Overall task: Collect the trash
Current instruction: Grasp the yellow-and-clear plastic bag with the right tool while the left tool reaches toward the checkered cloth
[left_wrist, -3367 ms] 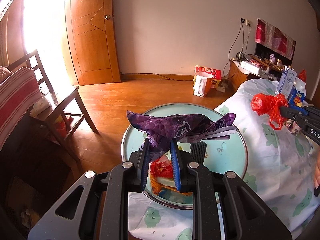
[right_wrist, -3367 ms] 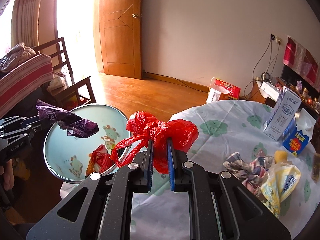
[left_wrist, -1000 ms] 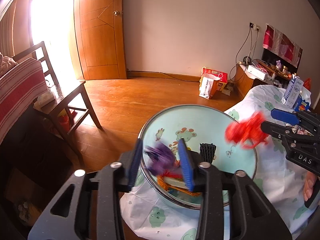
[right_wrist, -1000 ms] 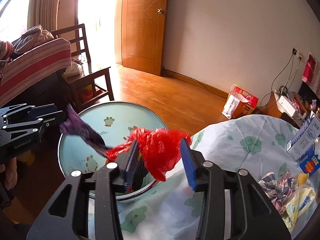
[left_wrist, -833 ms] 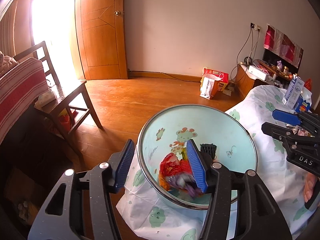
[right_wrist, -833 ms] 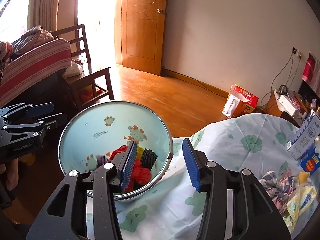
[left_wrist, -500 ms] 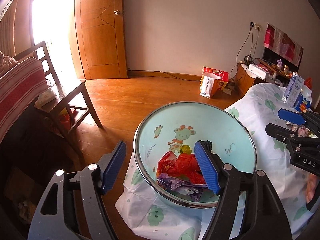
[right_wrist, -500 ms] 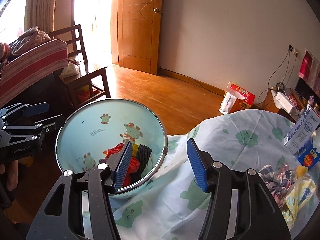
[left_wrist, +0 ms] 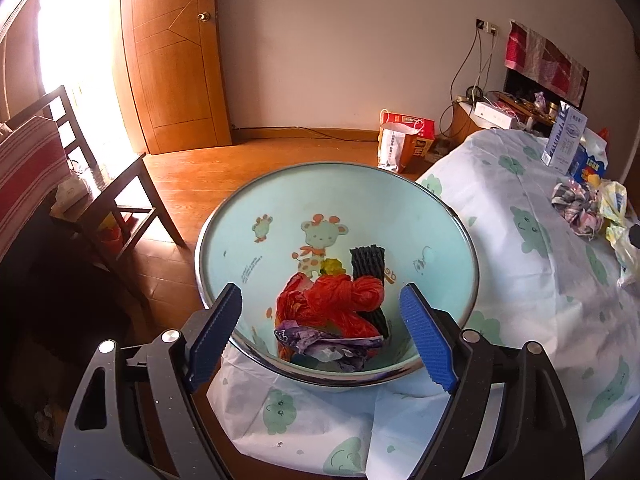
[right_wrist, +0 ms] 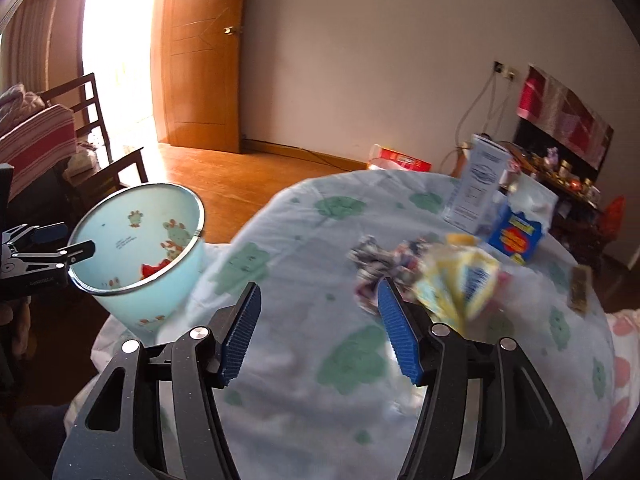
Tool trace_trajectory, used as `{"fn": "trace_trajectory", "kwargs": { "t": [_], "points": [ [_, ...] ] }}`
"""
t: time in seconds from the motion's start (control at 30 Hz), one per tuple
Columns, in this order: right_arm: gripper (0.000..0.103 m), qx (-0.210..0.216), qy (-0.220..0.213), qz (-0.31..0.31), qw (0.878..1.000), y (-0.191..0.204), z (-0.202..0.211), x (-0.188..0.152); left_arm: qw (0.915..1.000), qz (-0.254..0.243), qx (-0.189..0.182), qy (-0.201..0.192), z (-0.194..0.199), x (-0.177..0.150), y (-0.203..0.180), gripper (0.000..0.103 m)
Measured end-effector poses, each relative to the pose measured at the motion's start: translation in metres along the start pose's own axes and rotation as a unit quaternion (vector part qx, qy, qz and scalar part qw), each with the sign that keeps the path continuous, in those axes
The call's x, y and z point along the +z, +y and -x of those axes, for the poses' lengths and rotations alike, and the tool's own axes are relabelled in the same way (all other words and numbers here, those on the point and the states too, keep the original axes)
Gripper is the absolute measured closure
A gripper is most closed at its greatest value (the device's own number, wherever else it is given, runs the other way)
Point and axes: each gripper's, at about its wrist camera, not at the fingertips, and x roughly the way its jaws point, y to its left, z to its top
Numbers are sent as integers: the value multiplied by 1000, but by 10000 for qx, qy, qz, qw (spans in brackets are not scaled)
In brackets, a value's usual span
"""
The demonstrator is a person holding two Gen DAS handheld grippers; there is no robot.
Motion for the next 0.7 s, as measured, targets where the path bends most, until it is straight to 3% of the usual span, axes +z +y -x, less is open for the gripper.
{"fn": "trace_trajectory", "kwargs": {
  "t": [0.07,0.27,0.47,0.5,0.57,0.67,0.7],
  "points": [
    [25,-118,76,-208,9997,-21,5,-12,10000,-89,-24,15,0,-3,-7,23],
    [25,-190,311,-553,9978,-59,0,-35,9997,-235,-17,35,2,-6,-18,23],
    [25,-3,536,-642,9965,-61,-18,-35,9996,-268,-34,34,3,-5,-21,23],
    [27,31,575,-656,9962,-59,-20,-34,9996,-275,-51,42,2,-5,-22,23],
    [58,163,714,-668,9951,-57,-25,-33,9995,-293,-90,30,4,-5,-25,23],
    [71,200,746,-522,9956,-53,-22,-34,9992,-360,-160,-41,8,-2,-33,23],
    [71,262,712,-537,9957,-54,-18,-34,9991,-381,-181,-62,9,0,-36,23]
  ]
}}
